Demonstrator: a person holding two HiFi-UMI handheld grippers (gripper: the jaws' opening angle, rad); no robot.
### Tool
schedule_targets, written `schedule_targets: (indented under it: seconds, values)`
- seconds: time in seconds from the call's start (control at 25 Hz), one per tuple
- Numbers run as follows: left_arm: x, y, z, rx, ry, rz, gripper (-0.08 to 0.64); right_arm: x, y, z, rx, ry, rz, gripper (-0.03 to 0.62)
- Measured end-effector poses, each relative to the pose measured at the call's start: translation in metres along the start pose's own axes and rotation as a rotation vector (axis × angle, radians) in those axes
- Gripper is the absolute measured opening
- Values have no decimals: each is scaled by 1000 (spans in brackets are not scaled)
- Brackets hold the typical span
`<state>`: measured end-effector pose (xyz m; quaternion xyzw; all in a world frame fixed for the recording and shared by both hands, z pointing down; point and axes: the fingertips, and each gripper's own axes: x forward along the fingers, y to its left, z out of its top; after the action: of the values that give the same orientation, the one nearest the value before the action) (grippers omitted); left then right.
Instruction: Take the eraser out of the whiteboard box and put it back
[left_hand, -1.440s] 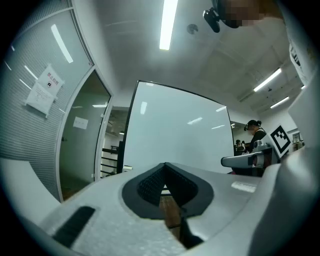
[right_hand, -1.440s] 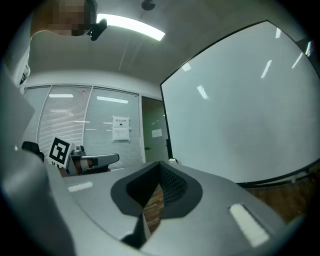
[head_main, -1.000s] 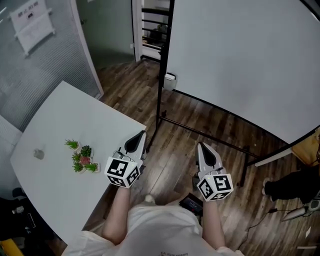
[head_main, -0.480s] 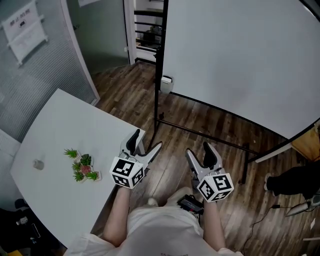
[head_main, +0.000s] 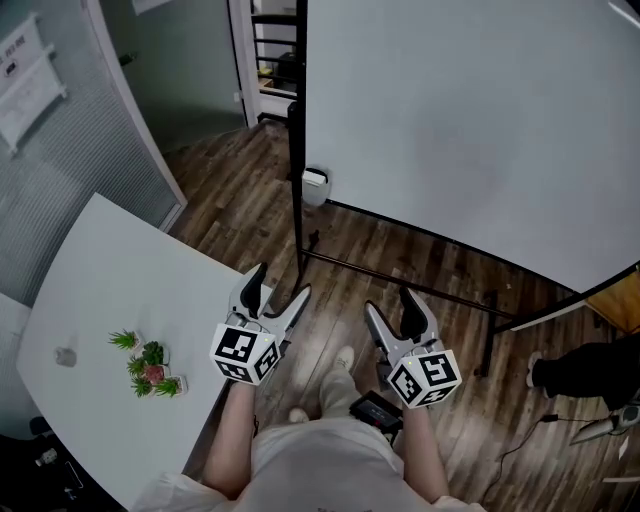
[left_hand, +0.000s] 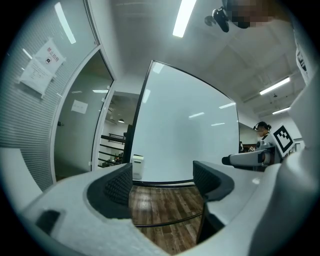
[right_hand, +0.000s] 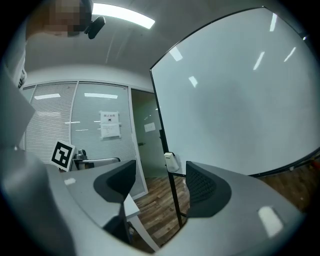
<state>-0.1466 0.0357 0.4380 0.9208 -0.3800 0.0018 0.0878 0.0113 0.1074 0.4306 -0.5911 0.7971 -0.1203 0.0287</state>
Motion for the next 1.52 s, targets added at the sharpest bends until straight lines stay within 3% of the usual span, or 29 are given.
schedule_targets:
  seconds: [0.4, 0.56, 0.68, 0.96, 1.28, 1.52]
  values:
    - [138, 50, -4, -22, 31, 45, 368, 105, -80, 16, -61, 69, 73, 313]
    - [167, 57, 0, 37, 53, 77, 357, 126, -96, 20, -43, 67, 112, 313]
    - [177, 64, 5, 85, 63, 123, 333, 137, -102, 26, -32, 56, 149, 313]
    - [182, 75, 12, 75, 61, 189, 333, 159, -107, 36, -33, 50, 213, 313]
    - [189, 84, 13, 40, 44, 209, 324, 172, -107, 35, -39, 61, 251, 311]
    - [212, 90, 8, 44, 59, 190, 324, 178, -120, 35, -38, 57, 228, 311]
